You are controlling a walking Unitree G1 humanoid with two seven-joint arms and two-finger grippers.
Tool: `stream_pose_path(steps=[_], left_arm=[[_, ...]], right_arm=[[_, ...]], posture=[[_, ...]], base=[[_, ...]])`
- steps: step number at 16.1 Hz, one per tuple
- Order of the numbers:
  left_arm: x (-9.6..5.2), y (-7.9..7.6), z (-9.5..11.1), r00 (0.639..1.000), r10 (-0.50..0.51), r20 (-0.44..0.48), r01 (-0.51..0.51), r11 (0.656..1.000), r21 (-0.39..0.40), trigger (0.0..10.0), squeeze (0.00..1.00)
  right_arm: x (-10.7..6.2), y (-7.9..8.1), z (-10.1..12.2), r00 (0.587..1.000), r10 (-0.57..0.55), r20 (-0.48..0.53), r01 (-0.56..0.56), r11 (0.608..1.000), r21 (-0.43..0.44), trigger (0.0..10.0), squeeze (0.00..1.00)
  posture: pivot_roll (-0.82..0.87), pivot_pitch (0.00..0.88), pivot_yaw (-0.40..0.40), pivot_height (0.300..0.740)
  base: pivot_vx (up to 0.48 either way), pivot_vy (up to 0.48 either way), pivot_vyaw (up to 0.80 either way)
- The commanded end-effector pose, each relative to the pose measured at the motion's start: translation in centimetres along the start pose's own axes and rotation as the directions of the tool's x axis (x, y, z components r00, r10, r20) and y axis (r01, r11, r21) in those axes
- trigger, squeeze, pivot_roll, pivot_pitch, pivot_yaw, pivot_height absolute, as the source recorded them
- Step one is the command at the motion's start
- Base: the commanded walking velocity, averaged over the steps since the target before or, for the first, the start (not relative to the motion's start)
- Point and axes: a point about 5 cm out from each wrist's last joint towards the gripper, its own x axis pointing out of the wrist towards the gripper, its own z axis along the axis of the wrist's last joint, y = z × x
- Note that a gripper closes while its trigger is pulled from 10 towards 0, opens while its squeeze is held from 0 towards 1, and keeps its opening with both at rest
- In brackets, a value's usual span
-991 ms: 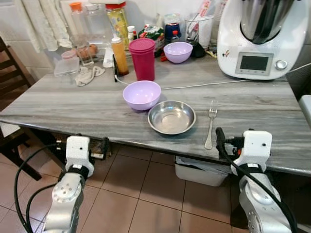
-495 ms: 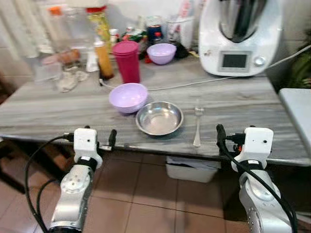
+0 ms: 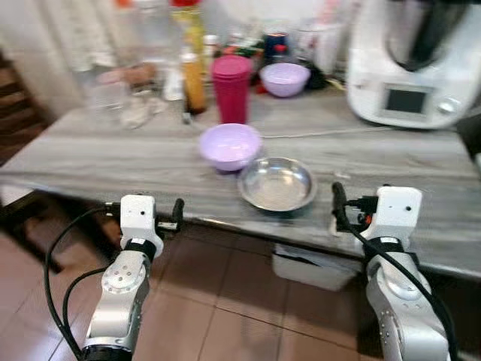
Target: Setting the table
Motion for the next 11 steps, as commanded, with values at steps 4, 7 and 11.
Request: stream_pose_path(steps=[4, 7, 11], left_arm=[[-0.20, 0.31, 0.28, 1.000, 0.015, -0.003, -0.015, 1.000, 0.019, 10.0, 0.00], [-0.08, 0.49, 0.41, 1.000, 0.020, -0.003, -0.020, 0.999, 0.026, 10.0, 0.00], [0.07, 0.40, 0.43, 1.000, 0.014, -0.010, -0.013, 0.999, 0.030, 10.0, 0.00]], right_arm=[[0.27, -0.08, -0.33, 1.000, -0.003, -0.019, 0.003, 1.000, 0.012, 10.0, 0.00], [0.53, -0.13, -0.34, 1.000, -0.005, -0.019, 0.005, 1.000, 0.011, 10.0, 0.00], [0.60, -0.47, -0.50, 0.999, -0.031, -0.022, 0.032, 0.999, 0.038, 10.0, 0.00]], posture=[[-0.24, 0.000, 0.083, 0.740], [-0.24, 0.000, 0.086, 0.740], [-0.24, 0.000, 0.098, 0.740]], base=[[-0.060, 0.000, 0.00], [-0.271, 0.000, 0.00], [-0.286, 0.000, 0.00]])
